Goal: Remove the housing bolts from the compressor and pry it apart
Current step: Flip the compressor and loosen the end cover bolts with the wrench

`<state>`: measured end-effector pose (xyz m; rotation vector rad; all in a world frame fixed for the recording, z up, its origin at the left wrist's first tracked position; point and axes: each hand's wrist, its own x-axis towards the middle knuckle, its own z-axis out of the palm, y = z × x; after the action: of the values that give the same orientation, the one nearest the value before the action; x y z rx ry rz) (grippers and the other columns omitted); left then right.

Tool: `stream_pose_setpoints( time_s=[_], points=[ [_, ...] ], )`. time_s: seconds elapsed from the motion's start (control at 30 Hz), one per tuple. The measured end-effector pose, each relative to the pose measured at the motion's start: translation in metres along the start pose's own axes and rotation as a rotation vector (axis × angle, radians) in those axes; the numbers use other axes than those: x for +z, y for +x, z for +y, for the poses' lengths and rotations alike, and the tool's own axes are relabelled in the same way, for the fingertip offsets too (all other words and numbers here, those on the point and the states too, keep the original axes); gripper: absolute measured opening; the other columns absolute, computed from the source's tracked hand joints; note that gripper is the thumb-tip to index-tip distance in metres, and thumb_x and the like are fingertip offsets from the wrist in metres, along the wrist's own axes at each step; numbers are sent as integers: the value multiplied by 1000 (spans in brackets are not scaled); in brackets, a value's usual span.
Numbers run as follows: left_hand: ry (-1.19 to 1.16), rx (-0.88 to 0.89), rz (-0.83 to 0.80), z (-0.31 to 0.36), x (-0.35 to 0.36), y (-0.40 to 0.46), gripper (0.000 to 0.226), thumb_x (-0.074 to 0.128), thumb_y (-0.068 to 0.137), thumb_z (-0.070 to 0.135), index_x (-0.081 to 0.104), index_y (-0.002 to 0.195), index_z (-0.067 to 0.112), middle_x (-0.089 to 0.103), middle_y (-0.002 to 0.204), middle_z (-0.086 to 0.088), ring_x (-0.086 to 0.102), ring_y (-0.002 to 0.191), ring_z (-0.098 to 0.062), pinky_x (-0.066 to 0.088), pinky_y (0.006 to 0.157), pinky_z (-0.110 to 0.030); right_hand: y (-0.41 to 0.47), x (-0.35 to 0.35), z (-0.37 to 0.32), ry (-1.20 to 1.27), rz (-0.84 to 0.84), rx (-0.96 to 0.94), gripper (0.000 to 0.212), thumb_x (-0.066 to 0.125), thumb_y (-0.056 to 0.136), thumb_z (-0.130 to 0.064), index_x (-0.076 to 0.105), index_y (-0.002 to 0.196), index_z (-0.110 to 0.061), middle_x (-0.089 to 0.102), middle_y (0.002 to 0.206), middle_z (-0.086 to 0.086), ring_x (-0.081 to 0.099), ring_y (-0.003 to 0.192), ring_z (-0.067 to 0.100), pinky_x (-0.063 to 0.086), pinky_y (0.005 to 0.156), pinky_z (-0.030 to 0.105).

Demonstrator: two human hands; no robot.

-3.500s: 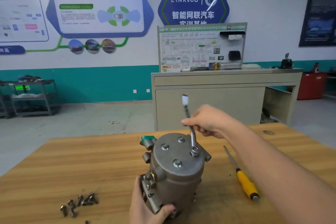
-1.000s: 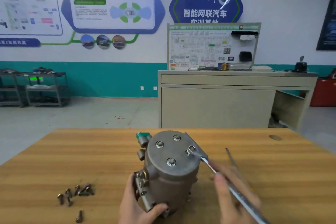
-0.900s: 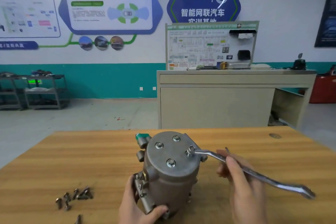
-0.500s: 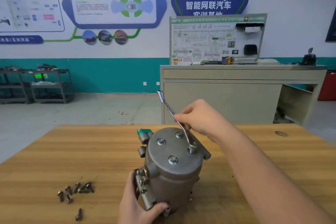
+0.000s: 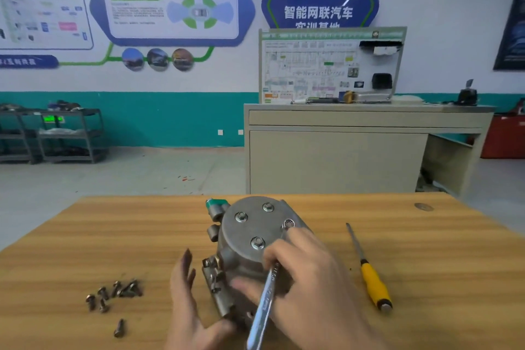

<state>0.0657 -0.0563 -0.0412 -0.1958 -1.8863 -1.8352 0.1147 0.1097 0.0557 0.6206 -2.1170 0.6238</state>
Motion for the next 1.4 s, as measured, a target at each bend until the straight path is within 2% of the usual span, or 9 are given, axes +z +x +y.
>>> stream_pose_setpoints(
  time_s=[0.07,0.13,0.27,0.43,0.67,0.87,1.07,1.23,1.4],
  points=[
    [60,217,143,30,-8,-3,101,58,63,71,31,145,18,35,148,-20,34,138,-25,24,113,-29,-16,0,12,180,107,56,45,52,81,-70,70,79,-28,43,73,-18,47,71,-3,38,62,9],
    [156,454,156,58,-13,2,50,47,85,47,41,134,45,45,142,4,41,133,-13,27,109,-17,-28,-3,21,378,141,135,35,52,88,-59,73,96,-31,53,80,-14,56,76,3,42,68,12],
    [629,647,-338,114,13,32,35,46,91,38,49,125,45,48,128,31,40,122,10,30,102,-11,-34,2,28,767,234,380,26,54,90,-41,75,102,-32,68,81,1,62,75,16,47,67,20],
    [788,552,-545,120,39,52,27,63,90,34,66,116,29,55,110,22,44,112,-4,34,97,-20,-26,10,31,1193,267,553,32,48,85,-21,77,98,-13,64,71,11,59,66,22,45,57,24],
    [669,533,-406,111,40,55,16,78,78,22,75,92,15,46,83,31,36,92,6,24,84,2,-10,-1,18,1385,473,551,11,53,77,-4,55,73,-14,62,59,18,59,51,23,47,50,22],
    [692,464,-378,108,39,55,10,69,84,23,73,93,19,60,92,19,39,91,6,28,81,-13,-13,5,-3,1291,704,651,50,35,82,14,52,52,-22,55,46,15,48,35,21,35,39,15],
    [493,180,-217,118,38,58,10,65,90,33,57,84,31,64,83,16,60,81,0,42,63,-10,-29,30,-18,1187,786,826,49,35,78,17,50,48,-18,51,42,21,42,29,20,30,35,16],
    [129,127,62,119,-1,77,13,59,95,17,62,86,26,73,81,7,70,81,-7,54,76,-26,-20,27,-21,1179,726,789,31,50,69,2,50,48,-20,52,43,23,42,29,21,28,35,16],
    [732,-22,273,46,-85,83,15,57,96,29,68,97,19,69,82,3,56,64,-17,41,55,-30,-22,26,-24,1235,689,752,33,53,70,4,49,49,-21,53,45,25,44,29,21,31,35,17]
  ],
)
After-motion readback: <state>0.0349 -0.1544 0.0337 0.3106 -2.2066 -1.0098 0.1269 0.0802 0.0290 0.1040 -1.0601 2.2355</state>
